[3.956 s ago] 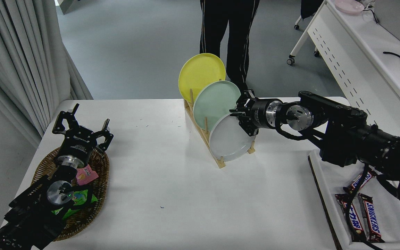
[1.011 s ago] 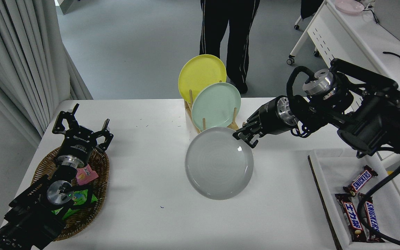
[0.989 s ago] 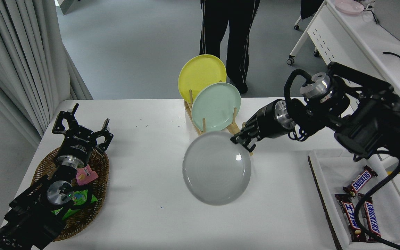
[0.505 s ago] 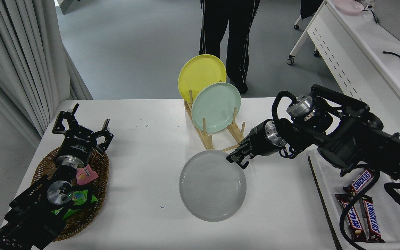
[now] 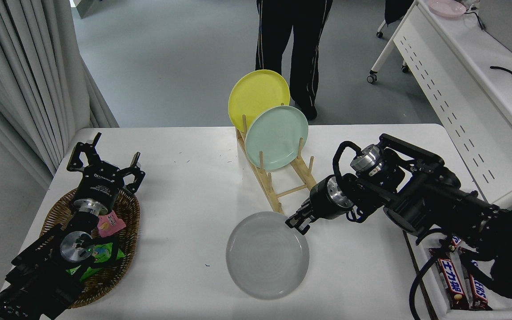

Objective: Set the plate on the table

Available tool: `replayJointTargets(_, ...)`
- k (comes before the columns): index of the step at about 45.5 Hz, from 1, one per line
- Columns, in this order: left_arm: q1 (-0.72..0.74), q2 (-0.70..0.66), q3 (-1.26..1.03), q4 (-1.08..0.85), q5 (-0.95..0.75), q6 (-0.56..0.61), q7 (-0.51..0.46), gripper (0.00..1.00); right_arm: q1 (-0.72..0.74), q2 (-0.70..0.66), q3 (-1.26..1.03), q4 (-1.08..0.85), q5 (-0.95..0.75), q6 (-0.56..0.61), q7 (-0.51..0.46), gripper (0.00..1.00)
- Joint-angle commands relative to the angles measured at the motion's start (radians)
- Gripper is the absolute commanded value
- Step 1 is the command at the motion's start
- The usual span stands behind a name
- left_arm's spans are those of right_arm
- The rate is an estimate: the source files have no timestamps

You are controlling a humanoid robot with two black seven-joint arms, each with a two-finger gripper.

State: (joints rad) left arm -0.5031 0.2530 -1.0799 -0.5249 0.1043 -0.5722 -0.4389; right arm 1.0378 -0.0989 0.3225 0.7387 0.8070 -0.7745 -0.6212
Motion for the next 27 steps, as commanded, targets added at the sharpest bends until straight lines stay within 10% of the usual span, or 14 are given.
replayJointTargets(1, 0.0, 0.0, 0.0, 0.0, 0.0, 0.0, 0.0, 1.0, -0.027, 0.042, 0.004, -0.036, -0.008, 0.003, 0.0, 0.0)
replayJointTargets(27, 0.0, 0.0, 0.0, 0.0, 0.0, 0.0, 0.0, 1.0, -0.047, 0.062, 0.004, -0.044, -0.012, -0.005, 0.0, 0.0)
